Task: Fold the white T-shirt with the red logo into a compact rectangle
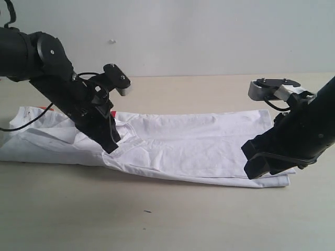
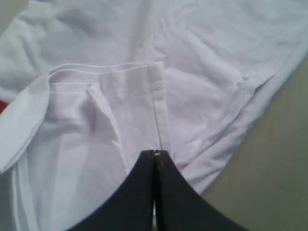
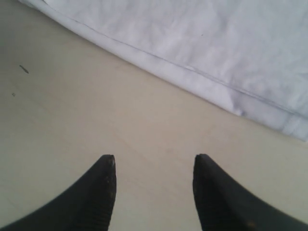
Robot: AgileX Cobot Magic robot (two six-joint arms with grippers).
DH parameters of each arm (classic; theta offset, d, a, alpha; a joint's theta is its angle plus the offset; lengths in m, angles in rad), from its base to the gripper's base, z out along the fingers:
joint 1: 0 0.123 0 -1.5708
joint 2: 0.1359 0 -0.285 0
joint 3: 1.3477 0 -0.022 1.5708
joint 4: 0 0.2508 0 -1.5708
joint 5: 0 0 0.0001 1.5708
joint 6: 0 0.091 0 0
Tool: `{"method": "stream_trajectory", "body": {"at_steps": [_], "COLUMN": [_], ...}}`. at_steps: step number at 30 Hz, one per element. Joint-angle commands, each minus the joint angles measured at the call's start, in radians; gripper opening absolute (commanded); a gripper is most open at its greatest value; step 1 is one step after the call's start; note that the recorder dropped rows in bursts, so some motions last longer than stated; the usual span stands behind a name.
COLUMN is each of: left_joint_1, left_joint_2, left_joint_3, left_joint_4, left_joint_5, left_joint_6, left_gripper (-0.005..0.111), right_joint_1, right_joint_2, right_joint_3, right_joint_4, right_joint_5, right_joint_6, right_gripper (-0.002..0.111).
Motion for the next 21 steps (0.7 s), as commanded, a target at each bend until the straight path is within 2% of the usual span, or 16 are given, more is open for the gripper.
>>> {"method": "stream_trajectory", "body": {"at_steps": [1,6,15,21], "left_joint_1": [0.004,0.024,0.102,0.121], "left_joint_2": [0.058,0.098,0.126,0.126], "left_joint_3": [0.008,0.008,0.008,0.006], "left_joint_4": [0.063,0.151,0.228,0.262], "left_joint_5": [-0.097,-0.22,-0.276,-0.524], "left_joint_6": [-0.096,-0.185,-0.2,-0.188], "left_gripper": [0.0,0.0,0.0,0.0], "right_joint_1": [0.0,0.0,0.0,0.0], "right_joint_2": [-0.009,-0.009,-0.009,-0.009], "right_joint_3": [0.004,0.004,0.004,0.004], "right_joint_4": [0.004,0.004,0.006,0.008], "right_joint_5": [-0.002,-0.002,-0.006,-0.006], "right_joint_6": [-0.01,-0.01,-0.01,-0.01], "right_gripper": [0.049,0.049,0.049,0.049]}}
